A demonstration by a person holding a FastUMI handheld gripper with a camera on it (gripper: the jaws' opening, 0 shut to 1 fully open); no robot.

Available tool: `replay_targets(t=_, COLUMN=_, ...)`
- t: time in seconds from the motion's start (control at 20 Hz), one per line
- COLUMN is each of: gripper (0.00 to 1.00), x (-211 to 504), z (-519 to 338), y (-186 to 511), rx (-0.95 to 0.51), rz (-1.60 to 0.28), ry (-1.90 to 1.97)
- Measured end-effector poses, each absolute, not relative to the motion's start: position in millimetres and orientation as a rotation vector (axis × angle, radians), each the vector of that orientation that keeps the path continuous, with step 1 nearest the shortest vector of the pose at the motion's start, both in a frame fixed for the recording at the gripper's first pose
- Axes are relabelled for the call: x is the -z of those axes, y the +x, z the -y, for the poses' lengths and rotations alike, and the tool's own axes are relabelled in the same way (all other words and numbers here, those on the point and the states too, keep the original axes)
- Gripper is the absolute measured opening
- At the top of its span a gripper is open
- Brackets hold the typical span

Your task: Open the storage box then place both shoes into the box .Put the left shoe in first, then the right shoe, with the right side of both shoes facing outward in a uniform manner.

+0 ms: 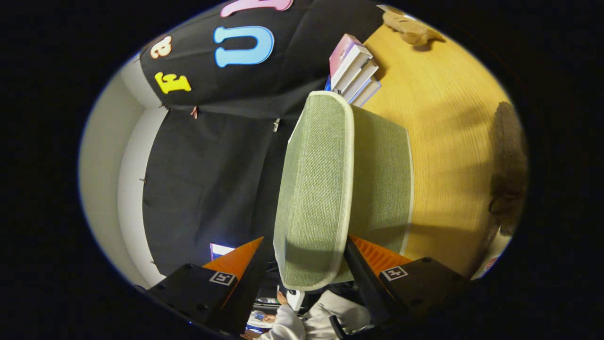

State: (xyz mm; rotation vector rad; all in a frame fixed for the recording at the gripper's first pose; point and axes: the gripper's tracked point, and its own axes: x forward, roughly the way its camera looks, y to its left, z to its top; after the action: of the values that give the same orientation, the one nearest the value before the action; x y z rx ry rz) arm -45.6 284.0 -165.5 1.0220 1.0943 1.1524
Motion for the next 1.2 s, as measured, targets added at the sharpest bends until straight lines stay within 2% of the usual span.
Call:
replay_targets(t=0.05, gripper=0.95, x=169.7, z=-285.1, y=-42.8, rx=-1.131, rz=-1.101, ry=1.023)
replay_targets(t=0.1, gripper=0.76, x=168.6, z=-285.8, y=-43.0, rx=-1.131, rz=-1.112, ry=1.028)
replay_targets(t=0.5, gripper=0.62, x=136.2, z=-281.9, y=-47.9, rx=-1.158, rz=-1.189, ry=1.217)
replay_targets(t=0.65, gripper=0.32, x=133.8, z=-282.4, y=-31.3, rx=-1.090, rz=-1.166, ry=1.242)
replay_targets(t=0.7, gripper=0.14, x=133.2, z=-281.5, y=-27.3, rx=-1.062, rz=-1.160, ry=1.258)
replay_targets(t=0.75, gripper=0.10, x=128.5, z=-284.9, y=-26.2, rx=-1.065, rz=-1.163, ry=1.272)
replay_targets(t=1.2, gripper=0.05, x=91.0, z=-304.5, y=-37.6, rx=-1.163, rz=-1.145, ry=1.190)
